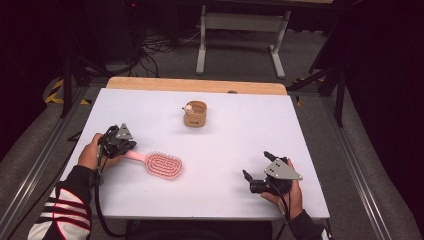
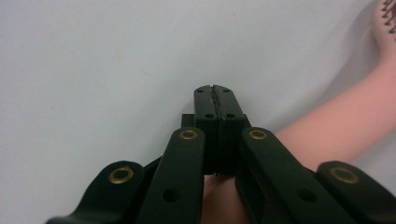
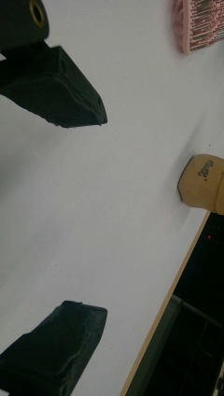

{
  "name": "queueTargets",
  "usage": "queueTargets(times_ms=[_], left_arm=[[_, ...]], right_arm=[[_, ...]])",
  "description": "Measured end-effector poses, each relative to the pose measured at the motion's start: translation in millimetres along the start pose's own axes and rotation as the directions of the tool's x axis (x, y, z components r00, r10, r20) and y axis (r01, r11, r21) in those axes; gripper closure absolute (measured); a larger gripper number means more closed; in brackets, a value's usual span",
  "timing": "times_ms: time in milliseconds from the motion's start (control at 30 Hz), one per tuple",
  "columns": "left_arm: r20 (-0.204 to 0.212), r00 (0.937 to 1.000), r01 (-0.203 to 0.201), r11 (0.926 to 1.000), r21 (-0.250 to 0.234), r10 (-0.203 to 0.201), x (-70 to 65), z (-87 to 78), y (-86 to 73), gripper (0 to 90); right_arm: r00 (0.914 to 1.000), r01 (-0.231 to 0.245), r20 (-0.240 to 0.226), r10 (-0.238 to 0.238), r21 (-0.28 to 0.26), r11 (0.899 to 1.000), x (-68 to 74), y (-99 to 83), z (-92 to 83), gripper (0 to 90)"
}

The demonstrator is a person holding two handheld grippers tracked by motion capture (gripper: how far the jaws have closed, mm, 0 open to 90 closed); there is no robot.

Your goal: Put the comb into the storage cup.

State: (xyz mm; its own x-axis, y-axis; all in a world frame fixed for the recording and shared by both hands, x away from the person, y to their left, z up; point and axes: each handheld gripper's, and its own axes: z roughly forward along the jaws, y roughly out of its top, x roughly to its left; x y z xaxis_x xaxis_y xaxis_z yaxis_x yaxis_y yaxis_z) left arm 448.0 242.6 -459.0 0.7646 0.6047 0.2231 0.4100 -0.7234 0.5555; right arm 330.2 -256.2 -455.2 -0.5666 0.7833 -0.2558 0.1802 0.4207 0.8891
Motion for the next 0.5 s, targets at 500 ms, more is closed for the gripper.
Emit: queueTargets(times_ms=[500], left_arm=[[-0.012,0.9999,0.002,1.0,0.002,-0.002,-31.0,-31.9,-37.4,90.0]], right_arm=[[1.0,0.008,0.004,-0.008,-0.007,1.0,-1.7,1.2,-2.1,7.9]])
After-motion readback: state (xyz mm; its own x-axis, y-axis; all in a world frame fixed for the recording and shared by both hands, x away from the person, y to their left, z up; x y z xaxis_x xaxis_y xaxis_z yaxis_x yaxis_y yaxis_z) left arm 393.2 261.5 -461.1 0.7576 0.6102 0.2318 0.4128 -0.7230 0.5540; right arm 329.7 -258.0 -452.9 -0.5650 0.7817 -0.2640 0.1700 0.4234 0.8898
